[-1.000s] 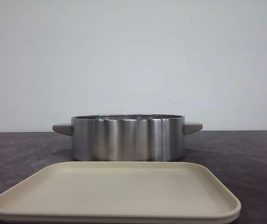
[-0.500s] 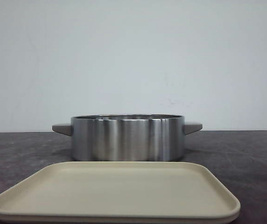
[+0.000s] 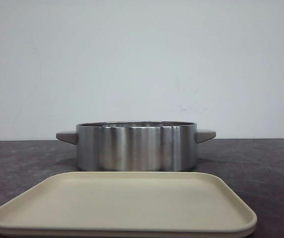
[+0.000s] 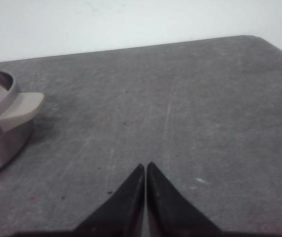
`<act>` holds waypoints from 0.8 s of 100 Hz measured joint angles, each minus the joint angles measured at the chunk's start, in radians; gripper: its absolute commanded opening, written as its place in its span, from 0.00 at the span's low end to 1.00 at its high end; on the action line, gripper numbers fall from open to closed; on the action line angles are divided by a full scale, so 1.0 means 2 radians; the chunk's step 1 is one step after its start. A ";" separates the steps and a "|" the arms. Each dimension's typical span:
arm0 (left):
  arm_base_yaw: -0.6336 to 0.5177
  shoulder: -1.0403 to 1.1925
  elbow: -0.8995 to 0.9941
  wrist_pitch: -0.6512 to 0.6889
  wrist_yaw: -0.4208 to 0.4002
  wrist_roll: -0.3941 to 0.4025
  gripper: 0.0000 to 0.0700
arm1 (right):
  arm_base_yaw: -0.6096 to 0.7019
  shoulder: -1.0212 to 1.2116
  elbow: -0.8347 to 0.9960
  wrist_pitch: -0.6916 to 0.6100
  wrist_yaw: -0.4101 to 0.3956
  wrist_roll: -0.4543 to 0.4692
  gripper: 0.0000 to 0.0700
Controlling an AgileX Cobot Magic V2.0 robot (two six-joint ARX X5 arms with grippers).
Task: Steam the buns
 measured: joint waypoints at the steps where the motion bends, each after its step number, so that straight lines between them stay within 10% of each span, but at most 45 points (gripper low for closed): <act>1: 0.000 0.000 0.000 0.000 0.000 0.000 0.00 | 0.000 0.000 0.000 0.000 0.000 0.000 0.01; 80: 0.000 0.000 0.000 0.000 0.000 0.000 0.00 | 0.000 0.000 0.000 0.003 -0.013 0.000 0.01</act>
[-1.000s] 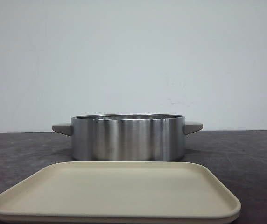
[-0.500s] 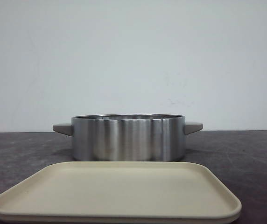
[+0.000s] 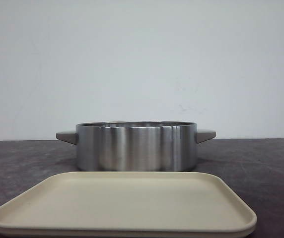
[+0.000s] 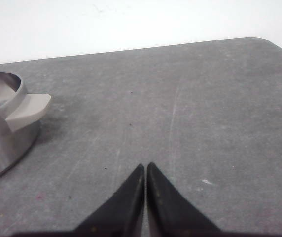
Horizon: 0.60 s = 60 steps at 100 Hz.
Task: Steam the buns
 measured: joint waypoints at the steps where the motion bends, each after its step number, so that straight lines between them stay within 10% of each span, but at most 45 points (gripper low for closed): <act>1: 0.000 0.000 0.000 0.000 0.000 0.000 0.00 | 0.000 0.000 0.000 0.000 0.000 0.000 0.01; 60: 0.091 -0.039 0.000 -0.005 0.001 -0.014 0.00 | 0.000 0.000 0.000 0.000 0.000 0.000 0.01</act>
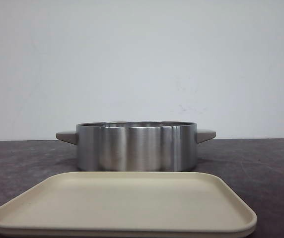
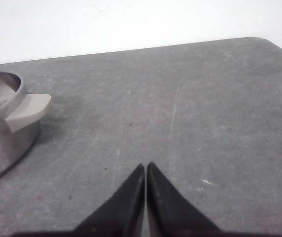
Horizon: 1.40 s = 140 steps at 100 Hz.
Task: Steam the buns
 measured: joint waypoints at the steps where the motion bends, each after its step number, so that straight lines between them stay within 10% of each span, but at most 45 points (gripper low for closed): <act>1: 0.005 -0.003 0.000 0.001 0.000 -0.001 0.00 | 0.000 0.000 0.000 0.000 0.000 0.000 0.01; 61: 0.176 -0.192 -0.391 0.318 0.128 0.013 0.00 | 0.000 0.000 0.000 0.000 0.000 0.000 0.01; 140: 0.243 -0.250 -0.553 0.348 0.127 0.078 0.00 | 0.000 0.000 0.000 0.000 0.000 0.000 0.01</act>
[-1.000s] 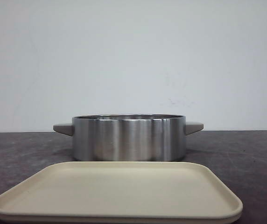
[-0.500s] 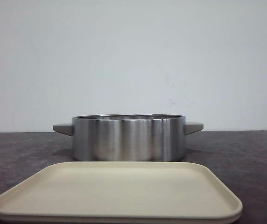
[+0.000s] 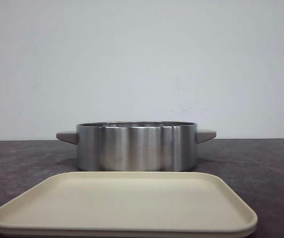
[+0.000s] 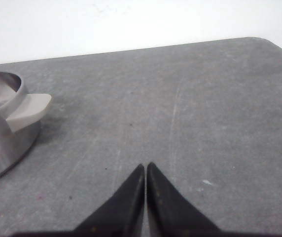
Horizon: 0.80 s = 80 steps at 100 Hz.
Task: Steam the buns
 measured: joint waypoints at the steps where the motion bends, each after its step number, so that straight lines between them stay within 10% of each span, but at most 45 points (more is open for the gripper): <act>1: 0.000 0.000 0.000 0.001 0.000 0.001 0.00 | 0.000 0.000 0.000 0.000 0.000 0.000 0.01; 80: 0.017 0.000 -0.008 0.021 0.004 0.063 0.00 | 0.000 0.000 0.000 0.000 0.000 0.000 0.01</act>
